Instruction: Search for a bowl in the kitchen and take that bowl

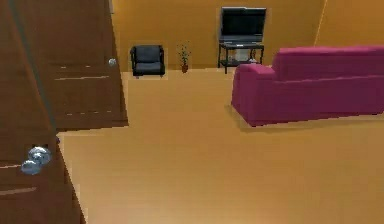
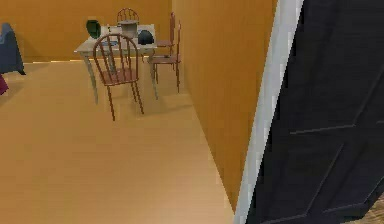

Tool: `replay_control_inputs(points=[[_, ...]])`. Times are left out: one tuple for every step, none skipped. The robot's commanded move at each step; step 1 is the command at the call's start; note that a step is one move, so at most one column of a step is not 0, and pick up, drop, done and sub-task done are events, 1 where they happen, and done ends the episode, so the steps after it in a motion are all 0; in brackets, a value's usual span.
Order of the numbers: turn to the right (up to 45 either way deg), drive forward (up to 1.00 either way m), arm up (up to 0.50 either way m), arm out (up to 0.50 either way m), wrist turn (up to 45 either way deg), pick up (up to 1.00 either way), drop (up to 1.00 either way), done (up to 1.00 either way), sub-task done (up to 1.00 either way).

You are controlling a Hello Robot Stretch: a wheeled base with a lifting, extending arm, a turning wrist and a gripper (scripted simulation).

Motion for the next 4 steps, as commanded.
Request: replay_control_inputs(points=[[0.0,0.45,0.00,0.00,0.0,0.00,0.00,0.00,0.00],[-9.0,0.00,0.00,0.00,0.0,0.00,0.00,0.00,0.00],[0.0,0.80,0.00,0.00,0.0,0.00,0.00,0.00,0.00],[-45.0,0.00,0.00,0.00,0.0,0.00,0.00,0.00,0.00]])
